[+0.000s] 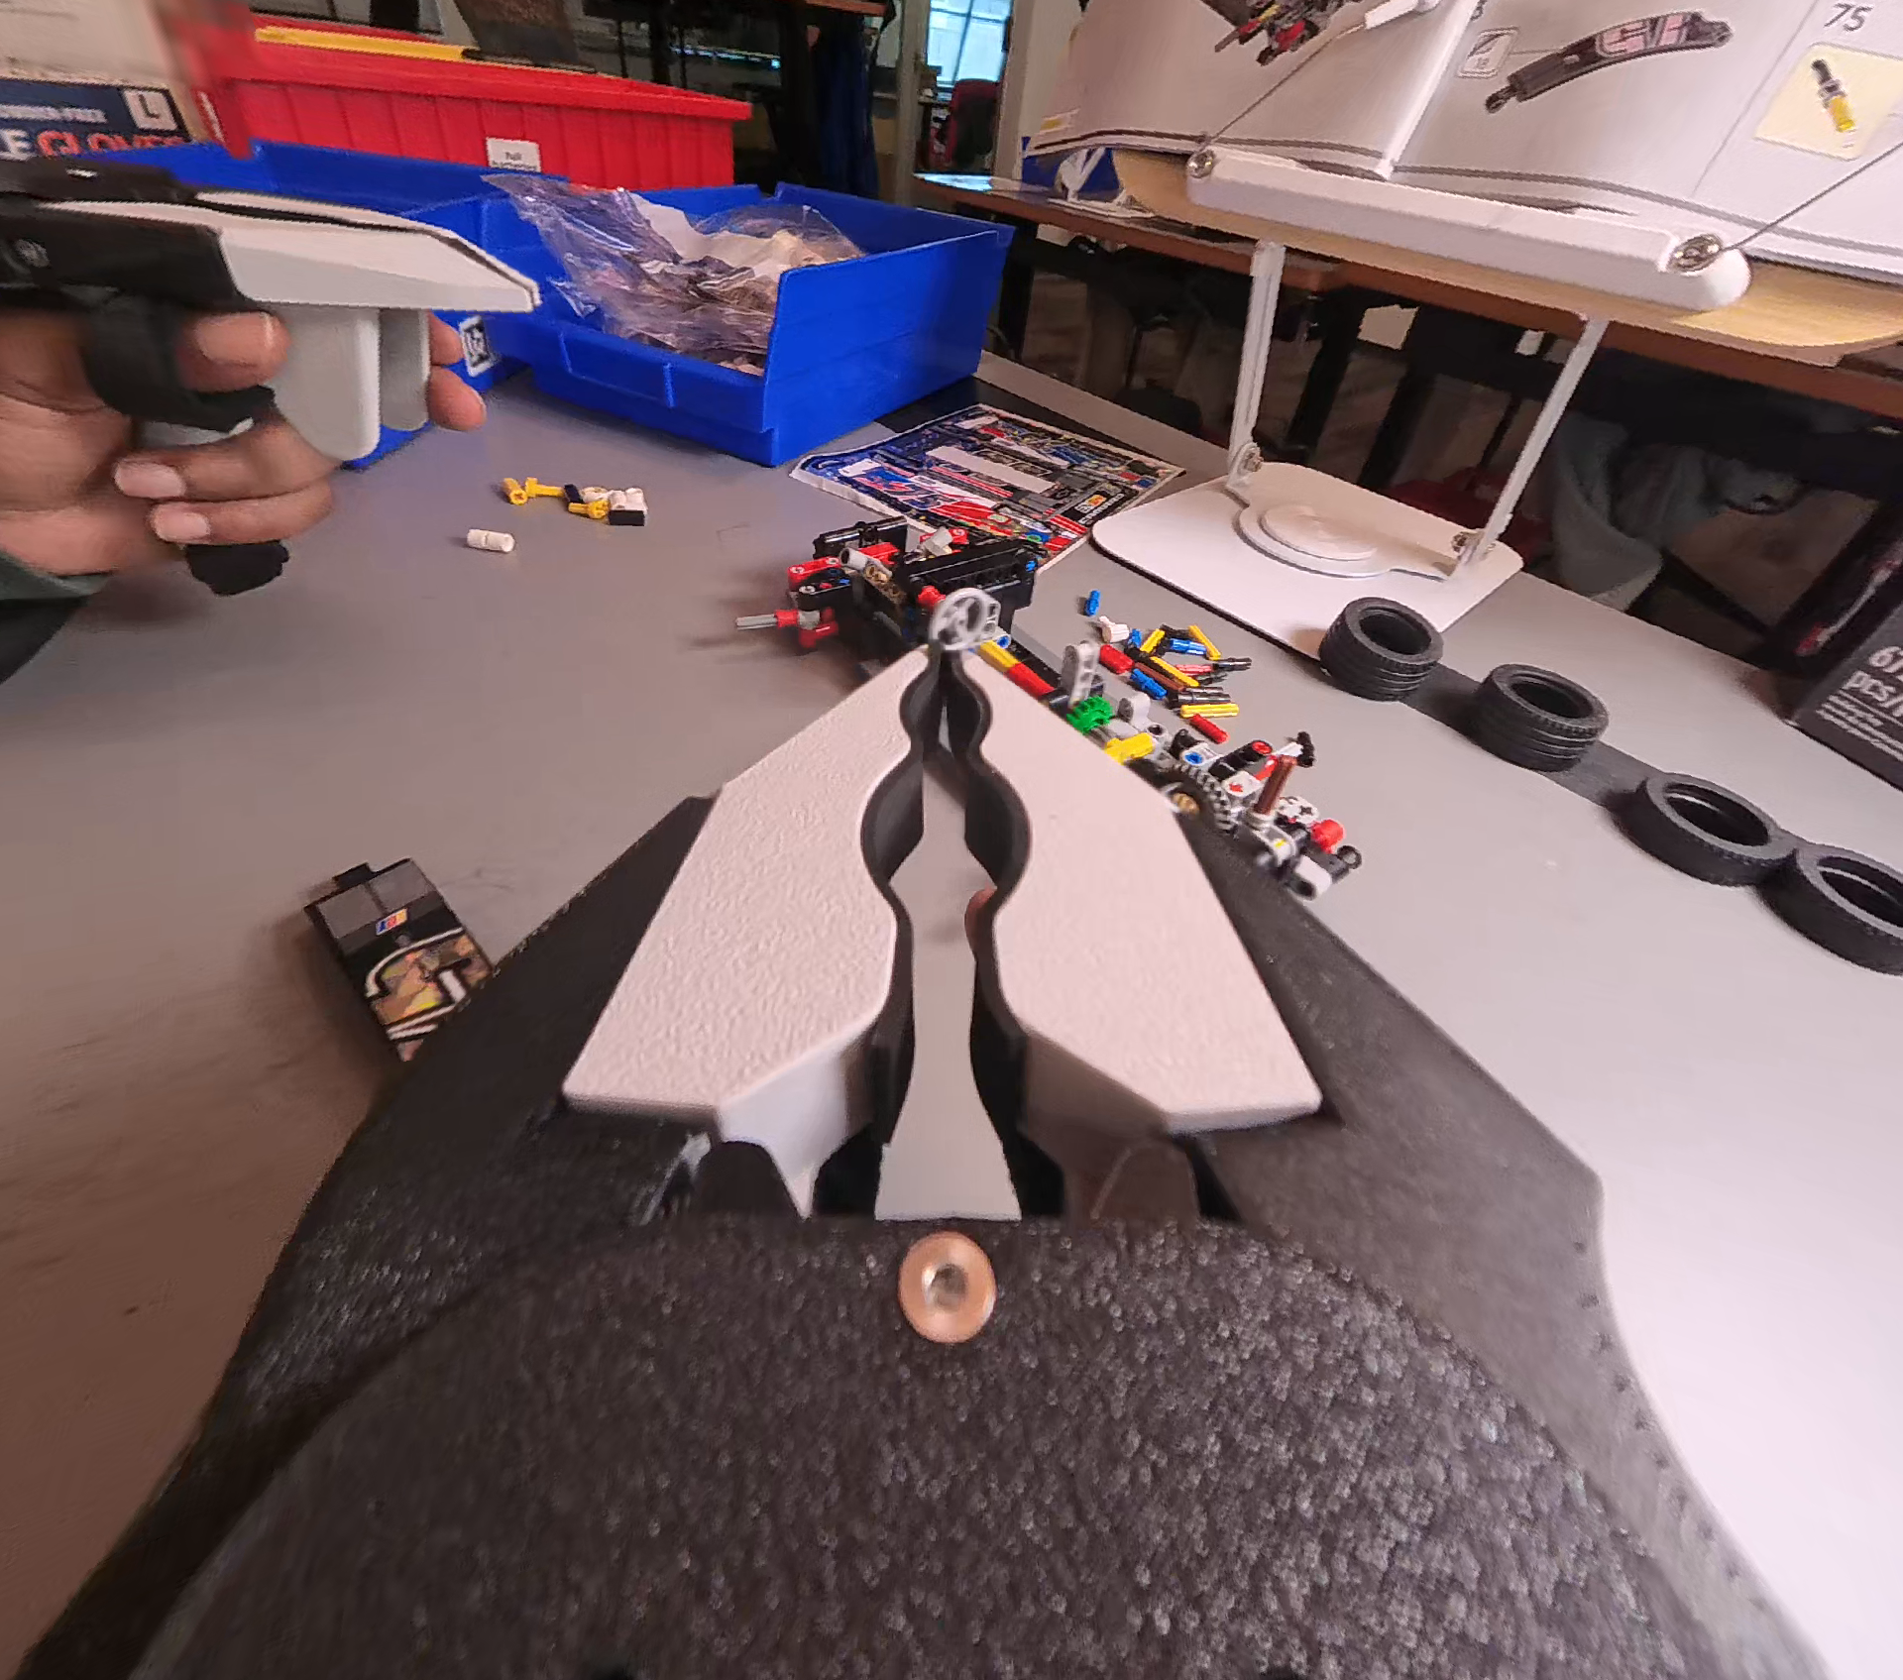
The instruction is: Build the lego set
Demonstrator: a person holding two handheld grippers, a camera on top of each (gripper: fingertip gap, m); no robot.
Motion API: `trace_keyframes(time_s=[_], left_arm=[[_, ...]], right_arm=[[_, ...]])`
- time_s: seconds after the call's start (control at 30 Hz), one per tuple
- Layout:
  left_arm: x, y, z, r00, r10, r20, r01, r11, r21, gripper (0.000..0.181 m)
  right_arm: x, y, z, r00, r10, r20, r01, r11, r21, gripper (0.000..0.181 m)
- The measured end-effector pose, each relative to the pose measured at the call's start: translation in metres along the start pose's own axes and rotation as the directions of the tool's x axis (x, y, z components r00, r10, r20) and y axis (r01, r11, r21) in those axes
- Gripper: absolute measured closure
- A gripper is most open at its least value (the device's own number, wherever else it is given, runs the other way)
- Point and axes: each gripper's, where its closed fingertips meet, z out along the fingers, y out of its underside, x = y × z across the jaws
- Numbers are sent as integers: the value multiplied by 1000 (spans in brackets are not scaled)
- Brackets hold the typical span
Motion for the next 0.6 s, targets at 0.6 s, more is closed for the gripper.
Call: trace_keyframes(time_s=[0.6], left_arm=[[-14, -2, -3, 998, -35, 59, 34, 999, 25, 181]], right_arm=[[156, -159, 69, 956, -39, -291, 121, 955, 270, 181]])
